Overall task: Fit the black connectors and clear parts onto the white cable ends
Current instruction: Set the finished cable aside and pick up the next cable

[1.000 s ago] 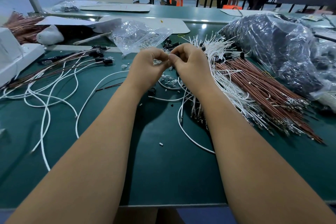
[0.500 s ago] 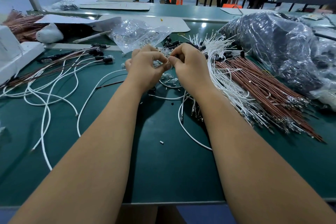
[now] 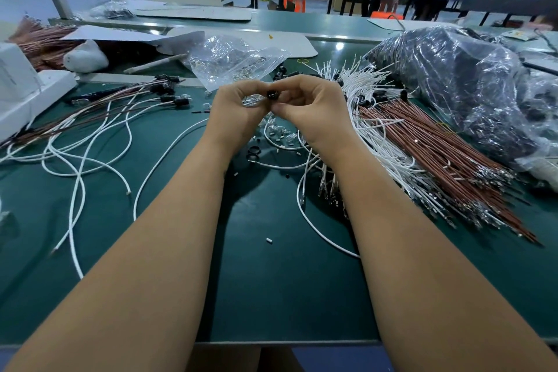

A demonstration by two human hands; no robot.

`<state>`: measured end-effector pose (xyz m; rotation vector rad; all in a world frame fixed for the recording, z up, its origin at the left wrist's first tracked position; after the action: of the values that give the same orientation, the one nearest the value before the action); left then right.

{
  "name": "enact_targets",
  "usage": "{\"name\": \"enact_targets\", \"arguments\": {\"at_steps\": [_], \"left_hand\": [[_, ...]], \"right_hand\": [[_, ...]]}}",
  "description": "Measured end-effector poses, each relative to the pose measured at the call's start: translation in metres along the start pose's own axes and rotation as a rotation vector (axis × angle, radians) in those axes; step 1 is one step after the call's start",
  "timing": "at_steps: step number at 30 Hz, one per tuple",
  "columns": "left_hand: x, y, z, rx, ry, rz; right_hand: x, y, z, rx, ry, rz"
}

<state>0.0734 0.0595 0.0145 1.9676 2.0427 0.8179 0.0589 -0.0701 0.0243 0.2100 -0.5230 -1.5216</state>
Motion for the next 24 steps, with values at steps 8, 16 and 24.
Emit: {"name": "enact_targets", "arguments": {"at_steps": [8,16,24], "left_hand": [[0.004,0.001,-0.004,-0.02,0.001,-0.044],[0.002,0.002,-0.003,-0.017,0.089,-0.041],[-0.011,0.003,0.004,0.016,0.191,0.066]], "right_hand": [[0.004,-0.001,0.0,-0.011,0.02,-0.052],[0.01,-0.001,-0.001,-0.029,0.025,-0.11],[0.009,0.002,-0.015,-0.119,-0.008,-0.11]]}}
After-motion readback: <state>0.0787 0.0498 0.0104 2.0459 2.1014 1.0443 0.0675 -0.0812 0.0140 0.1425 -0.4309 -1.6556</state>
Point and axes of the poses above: each hand's wrist, its own y-axis towards the middle knuckle, its own x-axis out of the back of the hand, z = x × y, the point moved 7 cm from there along y, towards the middle knuckle
